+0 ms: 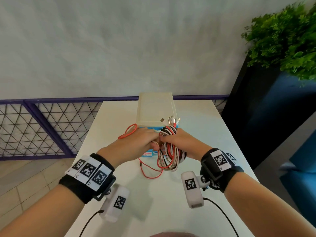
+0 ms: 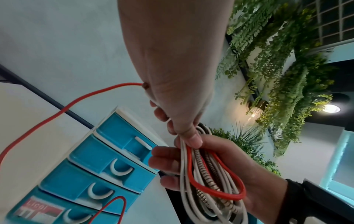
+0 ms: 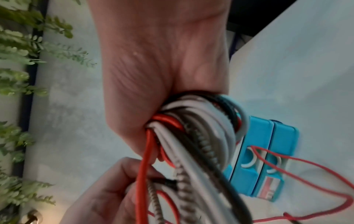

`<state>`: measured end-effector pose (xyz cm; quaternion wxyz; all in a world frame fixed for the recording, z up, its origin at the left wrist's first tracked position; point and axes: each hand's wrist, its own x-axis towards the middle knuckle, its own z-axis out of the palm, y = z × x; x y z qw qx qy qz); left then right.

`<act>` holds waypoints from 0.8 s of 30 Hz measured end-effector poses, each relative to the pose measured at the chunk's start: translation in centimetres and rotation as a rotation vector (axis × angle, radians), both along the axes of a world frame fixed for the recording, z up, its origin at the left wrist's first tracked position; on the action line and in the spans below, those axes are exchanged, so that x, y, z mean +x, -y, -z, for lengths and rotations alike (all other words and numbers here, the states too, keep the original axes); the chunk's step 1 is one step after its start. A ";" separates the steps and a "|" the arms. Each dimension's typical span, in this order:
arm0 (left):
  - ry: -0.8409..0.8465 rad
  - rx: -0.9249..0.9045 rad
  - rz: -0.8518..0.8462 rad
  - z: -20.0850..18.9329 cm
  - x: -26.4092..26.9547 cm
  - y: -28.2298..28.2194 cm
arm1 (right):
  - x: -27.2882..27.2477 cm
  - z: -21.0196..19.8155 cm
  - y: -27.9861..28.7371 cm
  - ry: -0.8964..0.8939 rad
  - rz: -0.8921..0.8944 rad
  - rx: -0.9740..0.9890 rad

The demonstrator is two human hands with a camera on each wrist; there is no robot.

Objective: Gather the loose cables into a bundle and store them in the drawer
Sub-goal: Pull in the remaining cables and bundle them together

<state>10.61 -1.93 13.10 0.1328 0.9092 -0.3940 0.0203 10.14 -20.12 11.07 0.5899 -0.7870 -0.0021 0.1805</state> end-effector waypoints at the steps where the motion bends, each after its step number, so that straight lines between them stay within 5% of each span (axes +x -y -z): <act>1: -0.041 -0.045 -0.026 0.0 -0.1 0.0 | -0.1 0.0 0.0 -0.036 0.007 0.052; 4: -0.245 -0.211 -0.156 -0.2 -0.6 0.1 | -0.7 -0.1 -0.3 -0.130 -0.025 0.236; 10: -0.287 -0.228 -0.113 -0.1 -0.2 -0.2 | -1.8 0.4 -1.0 -0.202 -0.160 0.498; 18: -0.370 -0.040 -0.171 -0.2 0.7 -1.2 | -2.3 0.5 -1.0 -0.154 -0.253 0.191; 24: -0.804 -0.054 -0.261 0.5 2.7 -4.9 | -1.8 0.1 1.3 -0.146 -0.228 0.134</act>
